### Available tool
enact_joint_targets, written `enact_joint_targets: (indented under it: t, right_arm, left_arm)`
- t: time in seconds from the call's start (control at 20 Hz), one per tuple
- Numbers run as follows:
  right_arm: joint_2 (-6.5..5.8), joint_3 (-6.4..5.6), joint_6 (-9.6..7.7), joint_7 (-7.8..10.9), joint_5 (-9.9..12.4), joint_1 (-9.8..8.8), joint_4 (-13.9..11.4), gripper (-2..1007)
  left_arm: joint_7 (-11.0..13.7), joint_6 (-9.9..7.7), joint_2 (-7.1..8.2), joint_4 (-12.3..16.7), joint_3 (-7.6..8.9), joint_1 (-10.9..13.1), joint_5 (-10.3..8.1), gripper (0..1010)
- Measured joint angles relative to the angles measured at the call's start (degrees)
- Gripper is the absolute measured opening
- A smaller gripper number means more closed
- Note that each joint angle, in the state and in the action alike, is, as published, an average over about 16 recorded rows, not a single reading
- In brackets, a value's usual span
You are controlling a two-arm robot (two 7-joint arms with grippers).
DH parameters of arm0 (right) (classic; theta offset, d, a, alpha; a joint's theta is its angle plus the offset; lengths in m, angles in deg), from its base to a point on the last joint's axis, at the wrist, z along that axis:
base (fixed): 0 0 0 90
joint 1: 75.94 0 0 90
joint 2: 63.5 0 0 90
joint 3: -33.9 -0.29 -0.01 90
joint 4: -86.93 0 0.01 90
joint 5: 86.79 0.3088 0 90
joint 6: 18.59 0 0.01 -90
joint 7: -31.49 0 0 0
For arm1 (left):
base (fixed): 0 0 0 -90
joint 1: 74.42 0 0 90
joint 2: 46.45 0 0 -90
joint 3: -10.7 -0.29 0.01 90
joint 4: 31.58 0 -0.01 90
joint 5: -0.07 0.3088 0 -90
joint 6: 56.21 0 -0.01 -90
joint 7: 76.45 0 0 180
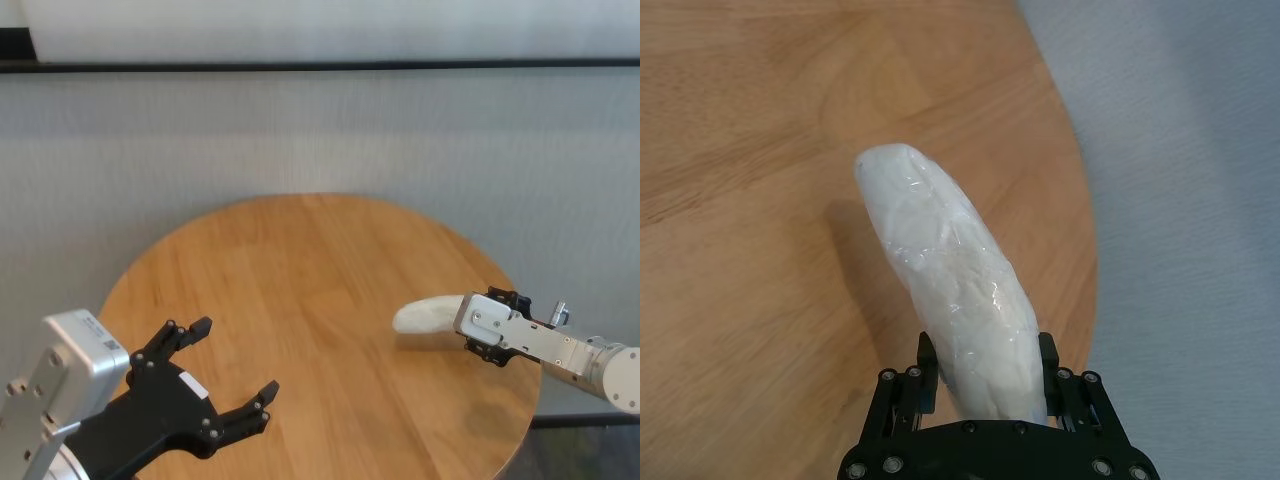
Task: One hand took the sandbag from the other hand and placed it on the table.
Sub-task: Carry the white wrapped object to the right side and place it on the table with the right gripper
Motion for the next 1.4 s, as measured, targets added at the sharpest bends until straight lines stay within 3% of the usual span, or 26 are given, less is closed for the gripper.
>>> enact_joint_targets:
  t: [0.4,1.0,1.4]
  right_arm:
    - [-0.08,-0.01,-1.01,1.66,0.8,0.19,-0.21,547]
    - [-0.22,-0.7,-5.98,6.99,5.66,1.24,-0.61,547]
    - [-0.33,-0.03,-7.78,8.57,7.6,1.78,-0.09,547]
  left_arm:
    - [0.0,0.0,0.0,0.0,0.0,0.0,0.0,1000]
    - [0.0,0.0,0.0,0.0,0.0,0.0,0.0,1000]
    - [0.0,0.0,0.0,0.0,0.0,0.0,0.0,1000]
